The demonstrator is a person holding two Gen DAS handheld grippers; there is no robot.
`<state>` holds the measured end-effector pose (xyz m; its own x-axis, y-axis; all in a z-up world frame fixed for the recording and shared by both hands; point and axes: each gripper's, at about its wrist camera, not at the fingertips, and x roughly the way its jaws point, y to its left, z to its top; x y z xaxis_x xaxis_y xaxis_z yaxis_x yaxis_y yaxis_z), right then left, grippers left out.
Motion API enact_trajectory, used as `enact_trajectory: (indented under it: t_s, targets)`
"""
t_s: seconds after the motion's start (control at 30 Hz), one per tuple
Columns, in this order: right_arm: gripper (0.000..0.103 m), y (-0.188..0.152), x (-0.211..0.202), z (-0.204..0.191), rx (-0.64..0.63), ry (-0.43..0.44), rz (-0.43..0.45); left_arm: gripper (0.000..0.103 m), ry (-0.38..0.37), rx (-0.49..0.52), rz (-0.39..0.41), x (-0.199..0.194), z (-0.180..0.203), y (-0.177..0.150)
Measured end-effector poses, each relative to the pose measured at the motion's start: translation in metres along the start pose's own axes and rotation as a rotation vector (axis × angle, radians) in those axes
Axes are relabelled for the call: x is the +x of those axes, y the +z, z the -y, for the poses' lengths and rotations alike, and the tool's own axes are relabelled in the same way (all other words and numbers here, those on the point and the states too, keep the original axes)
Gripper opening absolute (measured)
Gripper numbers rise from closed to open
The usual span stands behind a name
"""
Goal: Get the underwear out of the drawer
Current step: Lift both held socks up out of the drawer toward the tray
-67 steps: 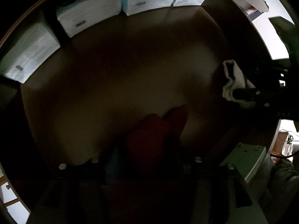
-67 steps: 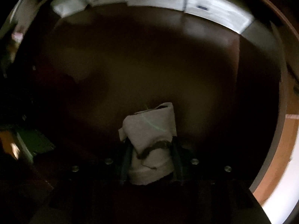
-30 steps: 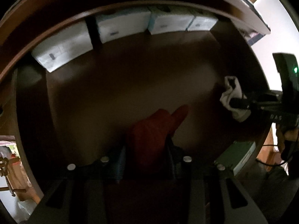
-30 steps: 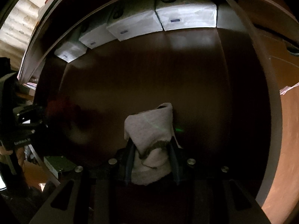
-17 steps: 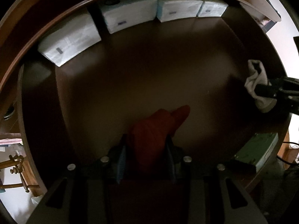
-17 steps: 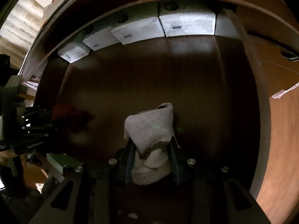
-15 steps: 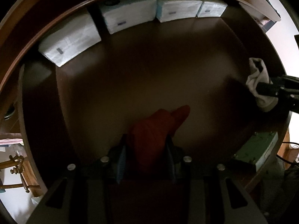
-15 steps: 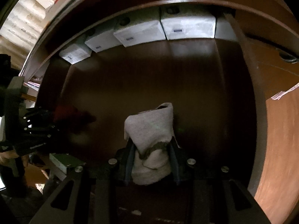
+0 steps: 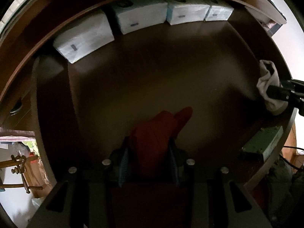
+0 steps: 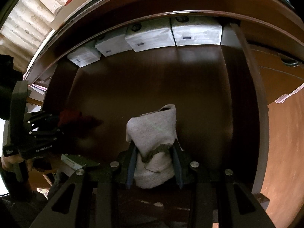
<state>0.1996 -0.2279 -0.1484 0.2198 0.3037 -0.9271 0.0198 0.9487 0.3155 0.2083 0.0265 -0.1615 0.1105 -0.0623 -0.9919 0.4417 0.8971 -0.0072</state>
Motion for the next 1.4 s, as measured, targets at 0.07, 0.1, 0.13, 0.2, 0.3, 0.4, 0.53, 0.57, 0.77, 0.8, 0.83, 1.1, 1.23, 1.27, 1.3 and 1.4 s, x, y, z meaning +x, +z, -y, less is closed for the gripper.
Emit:
enact_trajectory:
  t_s: [0.07,0.1,0.13,0.2,0.3,0.4,0.53,0.57,0.77,0.8,0.83,1.1,1.23,1.27,1.3,1.4]
  targets:
    - [0.037,-0.002,-0.002,-0.001,0.003,-0.004,0.009,0.036,0.005,-0.004,0.004,-0.006,-0.006,-0.002]
    - [0.037,-0.002,-0.003,-0.001,0.007,-0.003,0.012,0.036,0.008,-0.004,0.008,-0.010,-0.006,-0.004]
    - [0.037,-0.003,-0.005,0.000,0.011,0.000,0.016,0.036,0.010,-0.004,0.011,-0.013,-0.006,-0.006]
    - [0.037,-0.003,-0.006,0.000,0.016,0.002,0.022,0.036,0.005,-0.009,0.028,-0.013,0.005,0.001]
    - [0.037,-0.003,-0.011,-0.001,0.025,0.021,0.038,0.036,-0.018,-0.023,0.062,-0.023,0.008,0.002]
    - [0.037,-0.002,-0.015,-0.004,0.019,0.037,0.048,0.036,-0.030,-0.026,0.095,-0.032,0.014,0.002]
    - [0.037,-0.001,-0.023,-0.007,0.034,0.085,0.061,0.036,-0.069,-0.017,0.118,-0.038,0.021,0.005]
    - [0.037,-0.001,-0.024,-0.007,0.038,0.093,0.062,0.036,-0.057,-0.011,0.121,-0.040,0.026,0.004]
    - [0.037,-0.004,-0.030,-0.010,0.032,0.090,0.083,0.036,-0.037,-0.006,0.121,-0.031,0.020,0.009]
    - [0.037,-0.004,-0.030,-0.011,0.029,0.090,0.084,0.036,-0.036,-0.005,0.120,-0.032,0.020,0.009]
    - [0.037,-0.004,-0.029,-0.011,0.029,0.091,0.083,0.036,-0.036,-0.005,0.119,-0.034,0.021,0.008]
    - [0.037,-0.005,-0.028,-0.009,0.034,0.089,0.082,0.036,-0.041,-0.020,0.095,-0.025,0.014,0.007]
    - [0.037,-0.002,-0.024,-0.010,0.042,0.127,0.058,0.036,-0.034,-0.027,0.093,-0.027,0.005,0.004]
    - [0.037,-0.001,-0.022,-0.012,0.042,0.142,0.050,0.036,-0.031,-0.032,0.091,-0.027,0.001,0.004]
    - [0.037,0.000,-0.020,-0.013,0.040,0.148,0.045,0.036,-0.027,-0.038,0.088,-0.027,-0.001,0.003]
    - [0.037,0.005,-0.013,-0.024,0.016,0.167,0.026,0.036,-0.022,-0.046,0.084,-0.026,-0.004,0.002]
